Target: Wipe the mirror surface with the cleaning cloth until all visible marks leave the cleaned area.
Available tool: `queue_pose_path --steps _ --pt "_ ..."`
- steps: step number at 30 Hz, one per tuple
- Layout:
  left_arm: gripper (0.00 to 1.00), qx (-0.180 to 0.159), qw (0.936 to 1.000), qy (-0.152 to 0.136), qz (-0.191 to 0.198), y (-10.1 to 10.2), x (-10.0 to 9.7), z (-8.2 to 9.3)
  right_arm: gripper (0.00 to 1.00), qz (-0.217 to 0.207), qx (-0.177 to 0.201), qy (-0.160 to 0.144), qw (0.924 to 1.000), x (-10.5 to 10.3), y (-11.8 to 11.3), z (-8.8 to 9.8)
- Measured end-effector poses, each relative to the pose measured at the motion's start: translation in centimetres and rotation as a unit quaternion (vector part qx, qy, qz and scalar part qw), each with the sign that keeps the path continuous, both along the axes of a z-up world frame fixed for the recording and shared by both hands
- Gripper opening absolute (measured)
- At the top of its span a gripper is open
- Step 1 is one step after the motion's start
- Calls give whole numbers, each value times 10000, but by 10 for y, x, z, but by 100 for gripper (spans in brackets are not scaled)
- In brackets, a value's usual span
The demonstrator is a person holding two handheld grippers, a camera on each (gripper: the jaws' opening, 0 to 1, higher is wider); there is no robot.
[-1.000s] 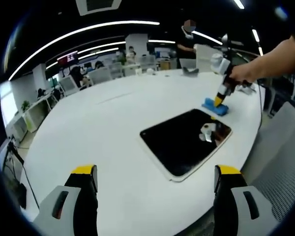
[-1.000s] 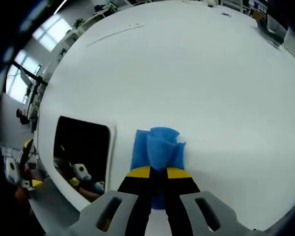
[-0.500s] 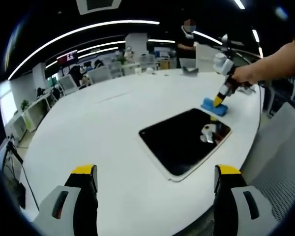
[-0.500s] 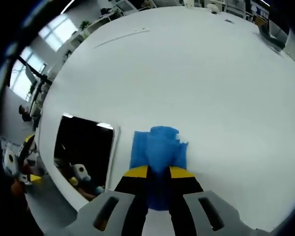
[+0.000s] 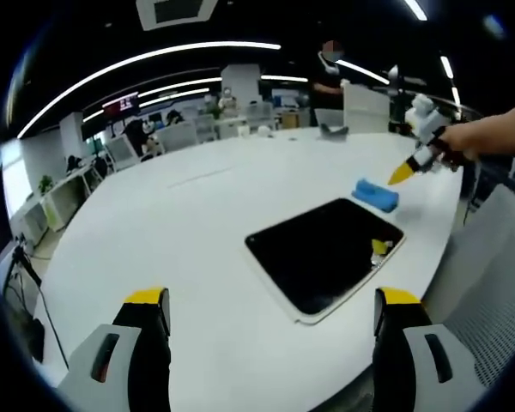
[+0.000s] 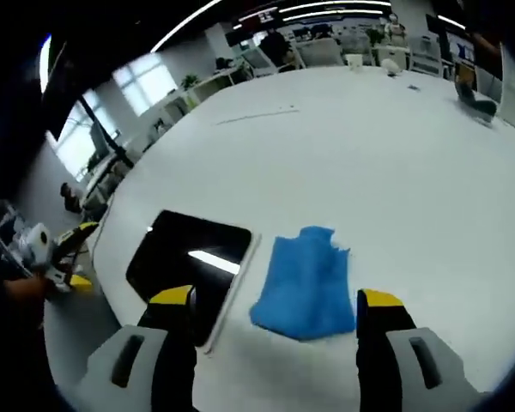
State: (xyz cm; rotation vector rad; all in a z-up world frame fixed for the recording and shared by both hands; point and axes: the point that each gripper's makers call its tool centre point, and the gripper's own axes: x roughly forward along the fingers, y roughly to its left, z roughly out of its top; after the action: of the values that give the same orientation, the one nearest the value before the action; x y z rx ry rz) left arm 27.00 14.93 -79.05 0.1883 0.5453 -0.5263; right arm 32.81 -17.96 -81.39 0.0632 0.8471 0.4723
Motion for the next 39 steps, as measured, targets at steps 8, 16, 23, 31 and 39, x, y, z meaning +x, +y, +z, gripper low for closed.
queue_pose_path --steps 8,16,23,31,39 --pt "99 -157 9998 -36 114 2 2 4 100 -162 44 -1580 9873 -13 -15 36" --pt "99 -192 9996 20 188 3 1 3 100 -452 -43 -1861 9815 -41 -20 35" --pt "99 -225 9993 122 291 6 -1 1 100 -363 -249 -1927 9803 -50 -14 34" --pt "99 -191 9995 75 257 4 -2 2 100 -467 -388 -1819 9814 -51 -20 27" --pt "99 -74 9998 61 145 2 -2 1 100 -359 -279 -1834 9820 -50 -13 26"
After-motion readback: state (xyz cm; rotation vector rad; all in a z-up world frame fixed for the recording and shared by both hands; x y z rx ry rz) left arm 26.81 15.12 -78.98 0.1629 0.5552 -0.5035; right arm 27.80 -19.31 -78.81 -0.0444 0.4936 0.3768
